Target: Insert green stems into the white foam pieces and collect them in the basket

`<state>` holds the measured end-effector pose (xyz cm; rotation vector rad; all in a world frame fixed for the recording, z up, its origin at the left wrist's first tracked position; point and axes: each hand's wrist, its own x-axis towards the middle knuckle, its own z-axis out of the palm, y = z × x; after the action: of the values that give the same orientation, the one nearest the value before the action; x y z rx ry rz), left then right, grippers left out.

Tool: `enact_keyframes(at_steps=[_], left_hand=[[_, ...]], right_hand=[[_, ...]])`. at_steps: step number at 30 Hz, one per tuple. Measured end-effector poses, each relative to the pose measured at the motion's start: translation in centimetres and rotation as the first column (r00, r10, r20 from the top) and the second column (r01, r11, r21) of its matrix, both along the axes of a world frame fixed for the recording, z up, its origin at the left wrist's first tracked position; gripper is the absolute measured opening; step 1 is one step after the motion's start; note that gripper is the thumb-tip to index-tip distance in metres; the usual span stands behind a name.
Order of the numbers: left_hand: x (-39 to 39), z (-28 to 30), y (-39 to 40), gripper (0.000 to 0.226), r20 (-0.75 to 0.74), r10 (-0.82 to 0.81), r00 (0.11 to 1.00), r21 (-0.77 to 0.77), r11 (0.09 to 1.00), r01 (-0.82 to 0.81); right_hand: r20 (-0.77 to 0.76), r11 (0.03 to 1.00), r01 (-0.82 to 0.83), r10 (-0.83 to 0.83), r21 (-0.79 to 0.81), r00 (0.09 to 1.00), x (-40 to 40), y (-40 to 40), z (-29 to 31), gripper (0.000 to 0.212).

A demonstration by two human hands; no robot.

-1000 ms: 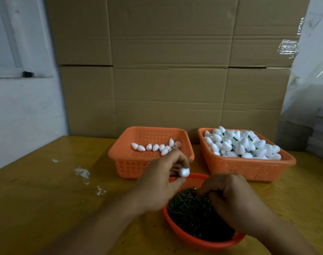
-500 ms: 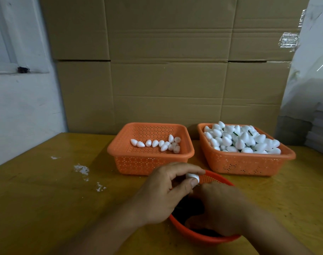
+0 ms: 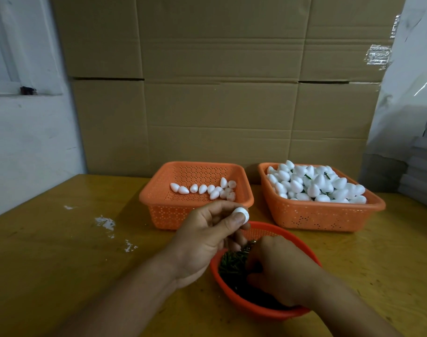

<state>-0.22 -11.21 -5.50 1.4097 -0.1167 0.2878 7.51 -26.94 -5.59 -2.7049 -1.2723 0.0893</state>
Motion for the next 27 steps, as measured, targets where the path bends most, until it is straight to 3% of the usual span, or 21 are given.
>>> enact_keyframes(at_steps=[7, 10, 14, 17, 22, 27], left_hand=[[-0.2, 0.3, 0.3, 0.025, -0.029, -0.024, 0.999, -0.083, 0.996, 0.021], [-0.2, 0.3, 0.3, 0.019, -0.051, -0.023, 0.998, -0.084, 0.996, 0.019], [-0.2, 0.3, 0.4, 0.015, -0.07, -0.022, 0.997, -0.091, 0.996, 0.016], [-0.3, 0.4, 0.4, 0.016, -0.078, -0.023, 0.997, -0.095, 0.995, 0.015], [-0.3, 0.3, 0.5, 0.032, -0.091, -0.008, 0.996, -0.09, 0.996, 0.0], [-0.2, 0.3, 0.6, 0.034, -0.086, 0.011, 0.996, -0.072, 0.997, -0.017]], right_hand=[[0.092, 0.958, 0.013, -0.041, 0.286, 0.995, 0.3, -0.5, -0.1, 0.025], [0.032, 0.879, -0.011, -0.005, 0.477, 0.999, 0.4, -1.1, 0.0, 0.003], [-0.084, 0.745, 0.024, 0.042, 0.666, 0.996, 0.5, -1.7, 0.1, 0.025], [-0.041, 0.663, -0.029, 0.09, 0.748, 0.995, 0.1, -1.9, 0.8, 0.036], [-0.218, 0.428, 0.113, 0.206, 0.897, 0.954, -0.8, -1.7, 1.6, 0.03], [-0.301, 0.415, 0.13, 0.379, 0.901, 0.875, -1.1, -1.9, 1.8, 0.018]])
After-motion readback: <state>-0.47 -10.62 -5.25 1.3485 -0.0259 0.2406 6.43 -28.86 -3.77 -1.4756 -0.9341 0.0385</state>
